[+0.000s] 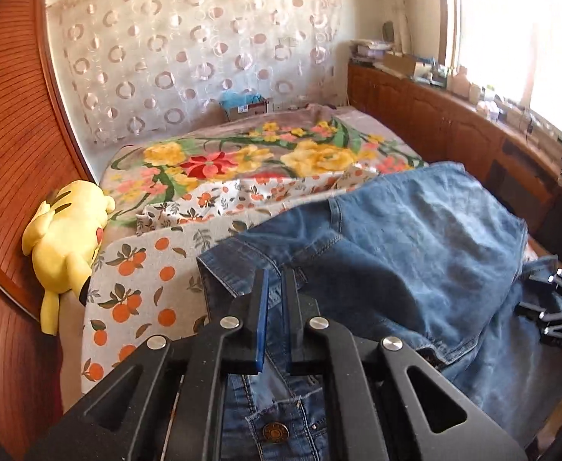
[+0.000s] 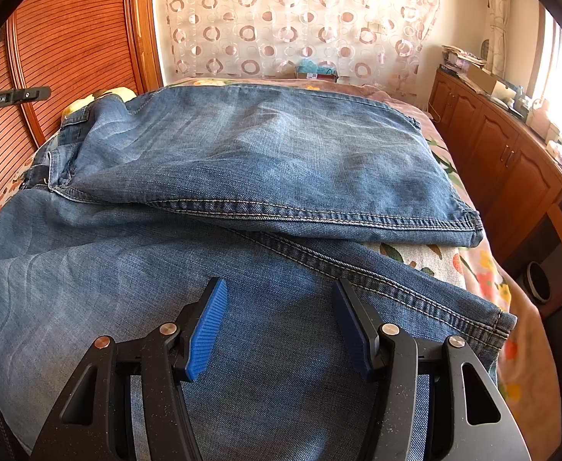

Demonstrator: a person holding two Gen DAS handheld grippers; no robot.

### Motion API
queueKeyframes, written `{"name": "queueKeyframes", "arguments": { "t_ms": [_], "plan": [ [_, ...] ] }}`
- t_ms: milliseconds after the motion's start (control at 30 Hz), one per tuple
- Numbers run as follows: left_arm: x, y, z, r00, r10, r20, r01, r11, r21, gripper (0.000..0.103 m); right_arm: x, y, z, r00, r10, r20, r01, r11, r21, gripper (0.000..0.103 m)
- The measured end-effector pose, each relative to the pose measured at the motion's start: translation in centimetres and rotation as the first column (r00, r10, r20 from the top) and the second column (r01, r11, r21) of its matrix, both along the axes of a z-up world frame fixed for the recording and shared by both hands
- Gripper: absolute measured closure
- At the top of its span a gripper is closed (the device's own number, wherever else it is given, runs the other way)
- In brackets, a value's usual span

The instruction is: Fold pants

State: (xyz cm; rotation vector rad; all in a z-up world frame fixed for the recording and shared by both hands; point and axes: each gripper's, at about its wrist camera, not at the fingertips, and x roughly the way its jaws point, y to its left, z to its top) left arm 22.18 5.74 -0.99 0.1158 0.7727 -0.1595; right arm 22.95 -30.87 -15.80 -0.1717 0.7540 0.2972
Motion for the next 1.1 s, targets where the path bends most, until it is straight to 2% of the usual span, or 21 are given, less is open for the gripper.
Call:
{"name": "queueKeyframes", "arguments": {
  "t_ms": [67, 300, 400, 467, 533, 700, 800, 900, 1033, 1067, 1100],
  "plan": [
    [0.3, -0.5, -1.2, 0.999, -0.009, -0.047, 0.009, 1.000, 0.001, 0.092, 0.0, 0.0, 0.0, 1.000, 0.000, 0.000, 0.000, 1.000, 0.000, 0.044],
    [1.7, -0.3, -7.2, 0.981, 0.010, -0.192, -0.004, 0.999, 0.036, 0.065, 0.0, 0.0, 0.0, 1.000, 0.000, 0.000, 0.000, 1.000, 0.000, 0.044],
    [2.0, 1.0, -8.2, 0.979, 0.015, -0.204, -0.022, 0.999, -0.031, 0.060, 0.0, 0.0, 0.0, 1.000, 0.000, 0.000, 0.000, 1.000, 0.000, 0.044],
    [2.1, 1.5, -8.2, 0.976, 0.015, -0.216, -0.033, 0.996, -0.078, 0.060, 0.0, 0.0, 0.0, 1.000, 0.001, 0.000, -0.001, 1.000, 0.001, 0.044],
    [2.0, 1.5, -8.0, 0.978, 0.005, -0.209, -0.025, 0.995, -0.093, 0.062, 0.0, 0.0, 0.0, 1.000, 0.001, -0.001, -0.001, 1.000, 0.002, 0.044],
    [1.2, 0.5, -7.8, 0.983, -0.064, -0.174, 0.045, 0.993, -0.111, 0.094, 0.0, 0.0, 0.0, 1.000, 0.002, -0.001, -0.002, 1.000, 0.001, 0.044],
    [0.4, 0.1, -6.9, 0.990, -0.073, -0.121, 0.061, 0.993, -0.102, 0.100, 0.0, 0.0, 0.0, 1.000, 0.002, -0.001, -0.002, 1.000, 0.001, 0.044],
    [-0.5, 0.2, -4.9, 0.994, -0.085, -0.065, 0.076, 0.989, -0.124, 0.102, 0.0, 0.0, 0.0, 1.000, 0.002, -0.001, -0.002, 1.000, 0.001, 0.044],
    [-0.6, 0.8, -3.0, 0.998, -0.054, -0.026, 0.052, 0.995, -0.080, 0.101, 0.0, 0.0, 0.0, 1.000, 0.002, 0.000, -0.002, 1.000, 0.001, 0.044],
    [-0.5, 0.9, -3.0, 0.998, -0.049, -0.031, 0.047, 0.996, -0.071, 0.099, 0.0, 0.0, 0.0, 1.000, 0.002, 0.000, -0.002, 1.000, 0.001, 0.044],
    [-0.2, 1.1, -3.2, 0.998, -0.045, -0.048, 0.042, 0.997, -0.072, 0.091, 0.0, 0.0, 0.0, 1.000, 0.002, 0.000, -0.002, 1.000, 0.001, 0.044]
  ]
}}
